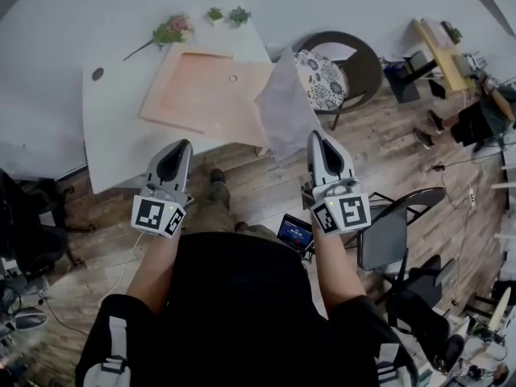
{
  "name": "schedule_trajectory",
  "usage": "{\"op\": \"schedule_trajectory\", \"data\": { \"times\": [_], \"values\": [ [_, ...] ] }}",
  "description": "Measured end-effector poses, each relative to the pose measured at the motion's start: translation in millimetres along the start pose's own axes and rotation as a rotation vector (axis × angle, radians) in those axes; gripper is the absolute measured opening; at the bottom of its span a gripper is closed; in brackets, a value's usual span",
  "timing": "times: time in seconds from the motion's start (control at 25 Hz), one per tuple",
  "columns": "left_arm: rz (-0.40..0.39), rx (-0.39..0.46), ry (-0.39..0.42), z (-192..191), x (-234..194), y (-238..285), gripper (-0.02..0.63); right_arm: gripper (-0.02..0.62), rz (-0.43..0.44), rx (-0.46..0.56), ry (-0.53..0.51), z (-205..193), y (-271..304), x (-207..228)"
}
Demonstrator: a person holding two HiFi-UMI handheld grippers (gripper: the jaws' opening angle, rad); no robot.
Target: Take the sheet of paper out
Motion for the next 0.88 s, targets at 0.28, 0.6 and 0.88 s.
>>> {"op": "schedule_trajectory", "data": {
  "times": [0.28, 0.6, 0.88],
  "values": [
    [0.063, -0.022, 0.027, 9, 48, -61, 0.003, 0.012, -0.009, 0.028, -0.027, 8, -70, -24],
    [0.080, -0.036, 0.052, 18, 59, -110, 0.003, 0.012, -0.024, 0.022, -0.022, 7, -113, -54],
    [0.049, -0.026, 0.028, 21, 66, -143, 0.003, 0.012, -0.043, -0.015, -0.021, -6, -141, -81]
  ]
}}
Point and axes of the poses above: the fingertips, and each gripper's own axes: y forward along the fingers, x to its right, z out of its top, the point moved 9 cm from there along -y, backward along the fingers, and after that the axes turned 6 degrees about -z, right-handed, at the moved point
